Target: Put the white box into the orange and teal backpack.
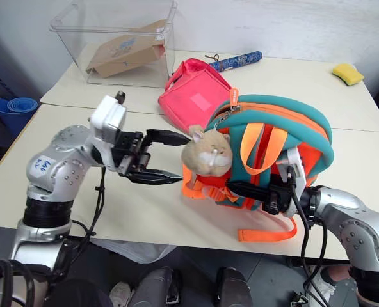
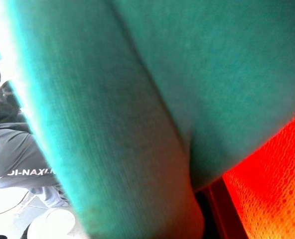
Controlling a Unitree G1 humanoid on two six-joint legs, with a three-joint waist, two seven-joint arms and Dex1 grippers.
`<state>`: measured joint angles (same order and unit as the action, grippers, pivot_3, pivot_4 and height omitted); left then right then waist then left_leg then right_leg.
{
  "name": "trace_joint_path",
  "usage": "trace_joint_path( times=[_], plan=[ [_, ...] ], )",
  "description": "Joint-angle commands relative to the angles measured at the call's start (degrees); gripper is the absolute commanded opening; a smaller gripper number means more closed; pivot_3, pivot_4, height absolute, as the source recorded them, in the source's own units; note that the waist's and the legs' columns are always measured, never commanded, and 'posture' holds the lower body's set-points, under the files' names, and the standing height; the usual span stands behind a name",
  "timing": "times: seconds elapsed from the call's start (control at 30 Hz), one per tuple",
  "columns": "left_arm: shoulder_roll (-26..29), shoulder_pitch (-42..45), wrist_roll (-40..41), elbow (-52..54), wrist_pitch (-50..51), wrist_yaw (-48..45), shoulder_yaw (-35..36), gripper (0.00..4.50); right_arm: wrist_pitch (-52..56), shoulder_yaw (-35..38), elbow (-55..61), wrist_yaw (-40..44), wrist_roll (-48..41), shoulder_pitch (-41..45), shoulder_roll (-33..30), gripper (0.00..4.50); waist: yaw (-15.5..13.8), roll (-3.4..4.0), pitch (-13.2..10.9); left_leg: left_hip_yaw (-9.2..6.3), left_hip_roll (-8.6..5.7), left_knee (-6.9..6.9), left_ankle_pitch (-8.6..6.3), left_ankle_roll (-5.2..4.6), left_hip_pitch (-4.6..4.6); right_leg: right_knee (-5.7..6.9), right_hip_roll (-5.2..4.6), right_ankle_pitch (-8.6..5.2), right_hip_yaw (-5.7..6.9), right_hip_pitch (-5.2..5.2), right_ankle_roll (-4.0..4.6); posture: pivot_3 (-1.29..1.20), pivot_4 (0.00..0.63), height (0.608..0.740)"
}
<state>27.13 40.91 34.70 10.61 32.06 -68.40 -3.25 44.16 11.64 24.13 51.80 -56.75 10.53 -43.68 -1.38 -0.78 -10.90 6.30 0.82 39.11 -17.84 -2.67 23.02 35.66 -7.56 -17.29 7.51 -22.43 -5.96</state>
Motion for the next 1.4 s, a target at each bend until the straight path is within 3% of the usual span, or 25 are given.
trace_joint_path(
  times=[0.03,0.1,0.33,0.47,0.57,0.73,0.87,1.03,1.23,1.33,1.4],
  plan=[
    [-3.28,-0.62,-4.23,1.56,-2.9,5.83,-3.46,4.11,-0.53,0.48,0.22,0.93,-0.22,1.01,-0.02,0.0,-0.03,0.0,0.0,0.0,0.0,0.0,0.01,0.01,0.0,0.02,0.03,0.0,0.02,0.0,0.0,0.0,0.15,0.74],
    [-5.03,-0.47,-7.47,0.37,-5.45,8.67,-4.91,4.11,-0.4,0.51,0.36,0.92,-0.33,1.22,0.01,0.0,-0.05,0.0,0.0,0.01,0.0,0.0,0.02,-0.01,0.01,0.01,0.04,0.0,0.04,0.0,0.0,0.0,0.15,0.74],
    [-8.37,-0.32,-11.64,-1.36,-12.42,15.02,-3.43,2.03,-0.64,2.04,1.17,0.13,-0.69,-0.13,0.13,0.0,-0.07,0.0,0.0,0.02,-0.01,0.0,0.03,-0.02,0.02,0.01,0.01,0.0,0.06,-0.01,-0.01,0.0,0.15,0.74],
    [-5.79,-0.45,-10.04,-0.54,-12.62,12.77,-1.96,0.93,-1.04,3.49,1.58,-1.01,-0.87,-1.6,0.37,0.0,-0.06,0.0,0.0,0.02,-0.01,0.0,0.03,-0.02,0.02,0.01,0.0,0.0,0.08,-0.01,-0.01,0.0,0.15,0.74],
    [-1.01,2.12,-8.58,-5.15,-12.32,10.7,2.46,0.42,-0.92,6.21,1.89,-1.8,-2.43,-3.53,0.42,0.0,-0.04,0.0,0.0,0.02,-0.01,0.0,0.03,-0.02,0.02,0.01,0.01,0.0,0.08,-0.01,-0.01,0.0,0.15,0.74],
    [5.75,6.97,-10.7,-16.35,-14.85,10.39,6.4,0.36,-0.44,11.25,0.94,-1.18,-4.55,-8.29,-0.92,0.0,-0.03,0.0,0.0,0.03,0.0,0.0,0.04,-0.01,0.01,0.03,0.04,0.0,0.12,-0.02,-0.01,0.0,0.15,0.74],
    [8.72,6.17,-18.9,-26.06,-22.11,10.12,2.14,0.36,-2.57,13.21,-2.07,-2.54,-3.35,-8.87,0.83,0.0,-0.03,0.0,0.0,0.08,-0.05,-0.01,0.02,-0.04,0.01,0.04,0.04,0.01,0.15,-0.03,-0.02,0.0,0.15,0.74],
    [4.86,2.18,-26.21,-33.94,-31.81,10.72,-4.59,0.36,-4.6,13.86,-3.12,-3.73,-2.58,-9.38,3.07,0.0,-0.04,0.0,0.0,0.16,-0.05,-0.01,0.02,-0.04,-0.02,0.09,0.06,0.01,0.22,-0.08,-0.03,0.0,0.15,0.74],
    [-3.19,-1.56,-26.81,-31.18,-33.68,10.25,-8.78,0.36,-6.09,12.81,-2.4,-4.65,-1.83,-10.81,5.66,0.0,-0.21,0.0,0.01,0.13,-0.06,0.01,0.02,-0.08,0.03,0.09,0.0,0.02,0.13,-0.08,-0.04,0.0,0.15,0.74],
    [-3.67,-3.34,-27.65,-28.49,-32.89,9.44,-10.24,0.36,-6.64,11.66,-1.66,-5.08,-1.11,-11.25,6.99,0.0,-0.17,0.0,0.01,0.12,-0.07,0.0,0.02,-0.08,0.02,0.1,-0.02,0.02,0.1,-0.07,-0.04,0.0,0.15,0.74],
    [-0.95,-4.64,-30.71,-28.2,-33.71,9.0,-11.4,0.36,-8.15,10.14,-1.42,-5.26,1.27,-11.53,7.86,0.0,-0.09,0.0,0.01,0.13,-0.07,0.0,0.02,-0.08,0.0,0.11,-0.01,0.02,0.1,-0.07,-0.05,0.0,0.15,0.74]
  ],
)
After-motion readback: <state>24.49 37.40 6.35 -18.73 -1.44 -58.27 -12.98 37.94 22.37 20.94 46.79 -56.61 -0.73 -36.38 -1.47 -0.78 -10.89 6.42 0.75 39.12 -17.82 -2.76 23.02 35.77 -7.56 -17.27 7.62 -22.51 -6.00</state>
